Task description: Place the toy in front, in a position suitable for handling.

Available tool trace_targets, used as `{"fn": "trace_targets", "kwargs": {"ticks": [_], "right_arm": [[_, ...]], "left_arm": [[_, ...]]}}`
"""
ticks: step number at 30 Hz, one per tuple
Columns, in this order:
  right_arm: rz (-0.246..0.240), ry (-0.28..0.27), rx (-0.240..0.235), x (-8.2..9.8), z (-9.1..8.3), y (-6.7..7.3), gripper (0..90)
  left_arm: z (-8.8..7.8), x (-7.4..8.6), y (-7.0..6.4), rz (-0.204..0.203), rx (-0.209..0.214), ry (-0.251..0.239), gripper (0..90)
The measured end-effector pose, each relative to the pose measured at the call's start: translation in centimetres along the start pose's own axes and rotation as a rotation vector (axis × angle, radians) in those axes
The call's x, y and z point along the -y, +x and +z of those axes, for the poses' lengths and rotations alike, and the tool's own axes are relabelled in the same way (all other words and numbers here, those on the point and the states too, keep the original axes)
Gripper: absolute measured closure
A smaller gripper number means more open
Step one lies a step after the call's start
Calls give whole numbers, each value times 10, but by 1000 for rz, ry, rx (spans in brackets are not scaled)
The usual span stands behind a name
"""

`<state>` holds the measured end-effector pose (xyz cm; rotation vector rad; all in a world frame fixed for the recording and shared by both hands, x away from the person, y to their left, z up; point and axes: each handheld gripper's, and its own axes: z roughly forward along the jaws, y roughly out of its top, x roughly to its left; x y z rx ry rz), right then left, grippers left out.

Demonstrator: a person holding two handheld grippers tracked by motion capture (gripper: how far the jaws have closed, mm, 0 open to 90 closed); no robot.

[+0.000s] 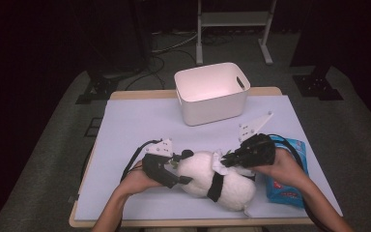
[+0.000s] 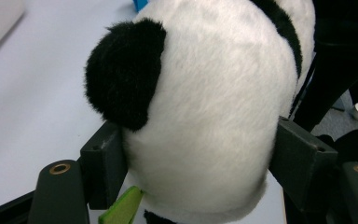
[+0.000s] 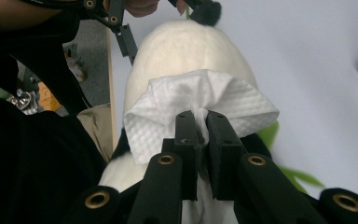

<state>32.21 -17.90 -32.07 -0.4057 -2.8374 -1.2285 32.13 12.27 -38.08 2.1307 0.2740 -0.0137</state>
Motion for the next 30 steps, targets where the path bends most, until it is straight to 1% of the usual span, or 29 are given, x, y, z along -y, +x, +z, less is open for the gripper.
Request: {"fn": "trace_targets", "kwargs": {"ticks": [1, 3, 5, 7, 11, 13, 15, 17, 21, 23, 24, 25, 26, 29, 30], "right_arm": [[-2, 1, -10, -4, 5, -1, 827], [-4, 7, -16, -11, 13, -3, 828], [-4, 5, -19, -16, 18, -7, 830], [3, -4, -21, -19, 19, -11, 831], [5, -43, -19, -27, 18, -17, 832], [4, -68, -13, -30, 16, -17, 833], [1, -80, -9, -33, 14, -17, 833], [-4, -80, -3, -32, 11, -17, 833], [-14, -53, 25, -23, 4, -14, 837], [-19, 15, 65, -14, 3, -12, 838], [-8, 17, 57, -10, 2, -12, 840], [-8, 21, 48, -5, 2, -12, 841], [-8, 34, 55, -2, 2, -10, 842], [-1, 40, 65, 7, -3, -8, 843], [2, 39, 67, 9, -6, -8, 843]], "left_arm": [[0, 0, 1, -8, -2, -10, 276], [-1, -1, 4, -18, -14, -9, 285], [-5, -2, 6, -17, -33, -17, 289], [-9, -5, 7, -15, -51, -27, 294], [-17, -18, 7, 18, -99, -21, 296], [-20, -25, 6, 39, -117, -15, 296], [-22, -31, 5, 56, -131, -6, 296], [-22, -35, 4, 72, -127, 4, 296], [-17, -36, 2, 71, -112, -6, 294], [-15, -35, 3, 65, -97, -10, 285], [-13, -35, 3, 63, -88, -11, 280], [-11, -35, 2, 64, -84, -8, 273], [-9, -35, 1, 62, -79, -11, 257], [-10, -35, 3, 40, -57, -48, 211], [-10, -34, 4, 25, -45, -61, 200]]}}
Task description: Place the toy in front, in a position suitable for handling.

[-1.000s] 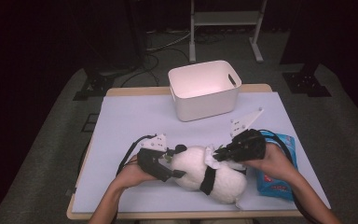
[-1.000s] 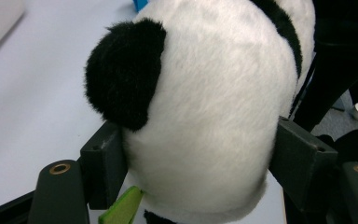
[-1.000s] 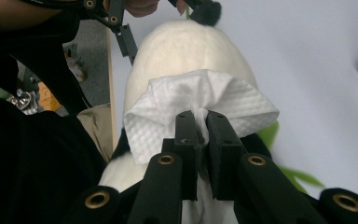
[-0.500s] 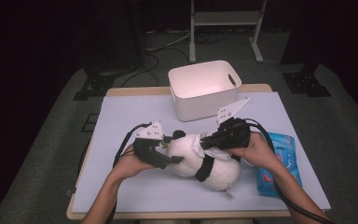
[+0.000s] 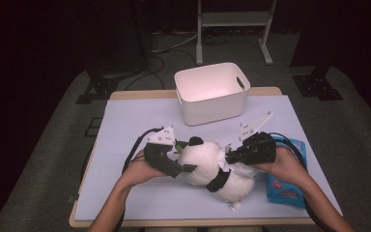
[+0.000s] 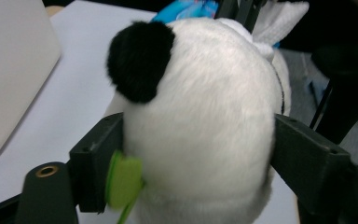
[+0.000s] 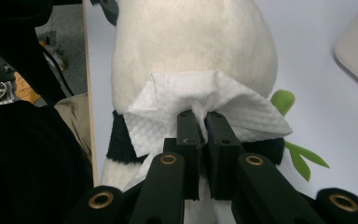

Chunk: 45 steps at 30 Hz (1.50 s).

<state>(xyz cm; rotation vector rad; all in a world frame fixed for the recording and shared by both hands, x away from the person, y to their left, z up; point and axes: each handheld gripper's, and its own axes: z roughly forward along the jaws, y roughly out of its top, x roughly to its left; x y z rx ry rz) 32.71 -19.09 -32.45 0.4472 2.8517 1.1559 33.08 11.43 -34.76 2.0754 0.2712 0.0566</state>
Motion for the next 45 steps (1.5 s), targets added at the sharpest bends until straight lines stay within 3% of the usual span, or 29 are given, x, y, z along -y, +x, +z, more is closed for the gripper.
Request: {"fn": "trace_targets", "kwargs": {"ticks": [6, 11, 14, 16, 21, 30, 35, 40, 45], "right_arm": [[16, -5, 3, 13, -10, 0, 843], [37, -28, -10, 24, -17, 0, 843], [35, -42, -10, 26, -18, 1, 843], [41, -63, -23, 28, -19, 1, 843], [43, -109, -40, 26, -19, -1, 845], [34, -168, -67, 18, -9, -7, 844], [39, -190, -73, 15, -3, -9, 844], [41, -195, -60, 16, -10, -11, 843], [48, -241, -41, 16, -26, -13, 843]], "left_arm": [[6, 9, 4, -62, 30, 7, 116], [20, 15, 7, -99, 91, -2, 104], [24, 15, 6, -84, 110, -20, 138], [21, 13, 6, -63, 99, -39, 211], [14, 7, 2, -24, 66, -51, 280], [-11, -6, 1, 24, 4, -72, 291], [-17, -5, 3, 20, -5, -79, 289], [-16, -5, 3, 15, -1, -83, 287], [-14, -7, 1, 30, 7, -73, 285]]}}
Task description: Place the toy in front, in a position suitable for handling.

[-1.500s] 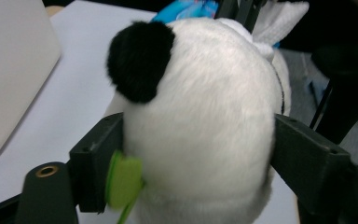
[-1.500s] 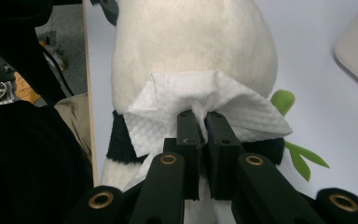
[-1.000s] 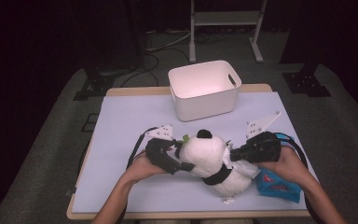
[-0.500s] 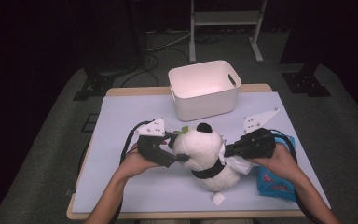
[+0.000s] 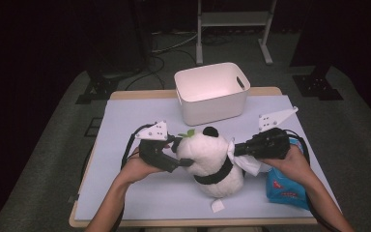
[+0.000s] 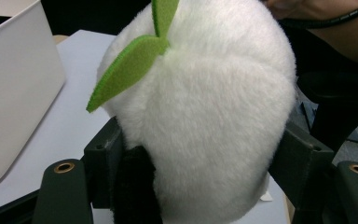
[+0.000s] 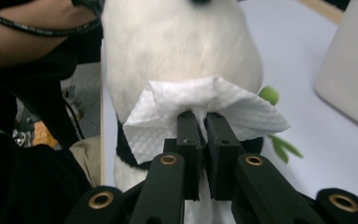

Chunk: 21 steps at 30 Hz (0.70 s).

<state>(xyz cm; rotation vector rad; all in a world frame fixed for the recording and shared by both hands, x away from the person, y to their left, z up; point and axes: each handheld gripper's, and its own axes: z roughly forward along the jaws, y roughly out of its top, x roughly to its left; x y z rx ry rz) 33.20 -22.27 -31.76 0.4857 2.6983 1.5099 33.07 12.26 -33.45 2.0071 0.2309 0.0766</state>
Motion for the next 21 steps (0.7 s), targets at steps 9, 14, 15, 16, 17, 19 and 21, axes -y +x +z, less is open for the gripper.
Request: {"fn": "trace_targets", "kwargs": {"ticks": [9, 14, 15, 16, 17, 19, 21], "right_arm": [[-50, -67, -10, -29, -10, 9, 842], [-82, -78, -21, -45, -4, 16, 841], [-91, -84, -24, -48, -4, 17, 841], [-98, -86, -26, -51, -2, 18, 841], [-104, -84, -25, -53, -1, 19, 841], [-105, -83, -27, -53, 0, 20, 840], [-101, -77, -27, -50, 1, 19, 839]], "left_arm": [[4, -9, -2, 25, 5, 14, 285], [3, -16, -5, 48, 6, 35, 285], [3, -17, -5, 49, 7, 38, 285], [3, -18, -6, 52, 5, 39, 285], [2, -18, -6, 52, 5, 39, 285], [2, -18, -6, 52, 3, 45, 285], [3, -16, -6, 44, 5, 45, 283]]}}
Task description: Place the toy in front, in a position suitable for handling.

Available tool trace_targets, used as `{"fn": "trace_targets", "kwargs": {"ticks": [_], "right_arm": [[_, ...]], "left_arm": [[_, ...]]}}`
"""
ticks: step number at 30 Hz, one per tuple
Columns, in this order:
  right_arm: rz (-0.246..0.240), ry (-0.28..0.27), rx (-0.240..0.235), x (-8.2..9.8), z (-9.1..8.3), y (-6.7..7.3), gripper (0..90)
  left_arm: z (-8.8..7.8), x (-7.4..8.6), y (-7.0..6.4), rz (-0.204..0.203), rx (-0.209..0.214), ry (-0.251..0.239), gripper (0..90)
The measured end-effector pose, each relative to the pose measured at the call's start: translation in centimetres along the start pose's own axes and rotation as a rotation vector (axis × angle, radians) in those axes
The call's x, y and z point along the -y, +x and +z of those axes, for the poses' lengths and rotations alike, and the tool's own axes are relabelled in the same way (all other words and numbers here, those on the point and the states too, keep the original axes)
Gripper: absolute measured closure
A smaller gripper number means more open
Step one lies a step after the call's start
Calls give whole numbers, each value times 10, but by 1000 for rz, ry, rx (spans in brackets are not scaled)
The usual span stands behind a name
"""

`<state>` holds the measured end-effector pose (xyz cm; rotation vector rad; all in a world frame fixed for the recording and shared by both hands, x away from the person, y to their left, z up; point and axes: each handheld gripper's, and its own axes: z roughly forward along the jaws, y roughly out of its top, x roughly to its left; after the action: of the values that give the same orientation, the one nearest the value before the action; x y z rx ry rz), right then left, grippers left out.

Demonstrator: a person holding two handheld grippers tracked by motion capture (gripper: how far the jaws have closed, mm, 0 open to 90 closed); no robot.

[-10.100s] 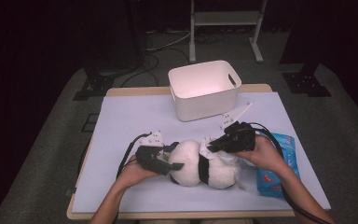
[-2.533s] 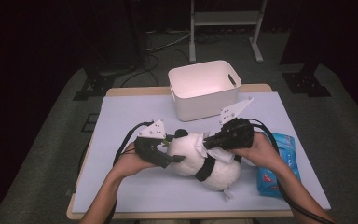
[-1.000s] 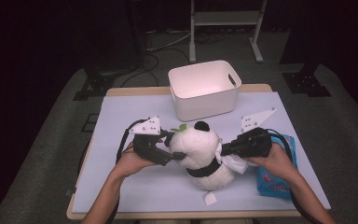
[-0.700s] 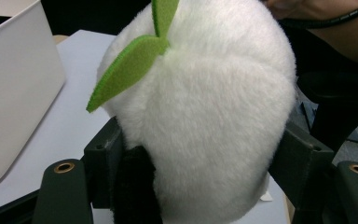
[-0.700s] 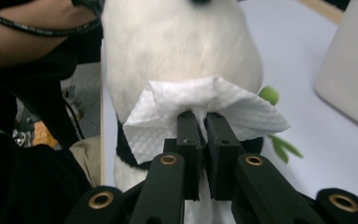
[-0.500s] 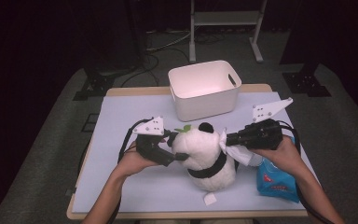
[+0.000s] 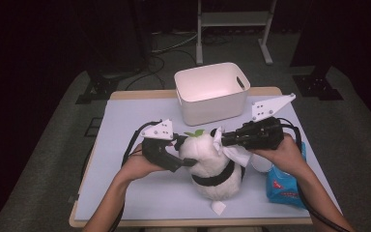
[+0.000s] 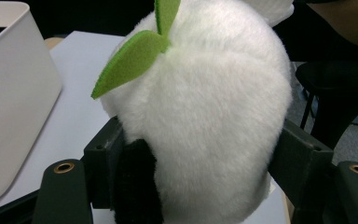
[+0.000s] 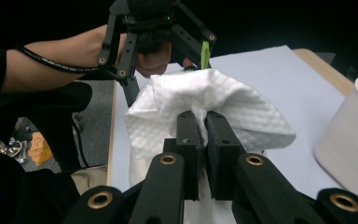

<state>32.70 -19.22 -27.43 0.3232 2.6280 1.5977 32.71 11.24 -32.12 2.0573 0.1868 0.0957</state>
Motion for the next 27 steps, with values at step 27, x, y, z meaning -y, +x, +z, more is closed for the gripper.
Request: {"fn": "trace_targets", "kwargs": {"ticks": [27], "right_arm": [[206, 139, 51, 110, -1, -14, 836]], "left_arm": [[-3, 11, 9, -44, 3, -14, 269]]}}
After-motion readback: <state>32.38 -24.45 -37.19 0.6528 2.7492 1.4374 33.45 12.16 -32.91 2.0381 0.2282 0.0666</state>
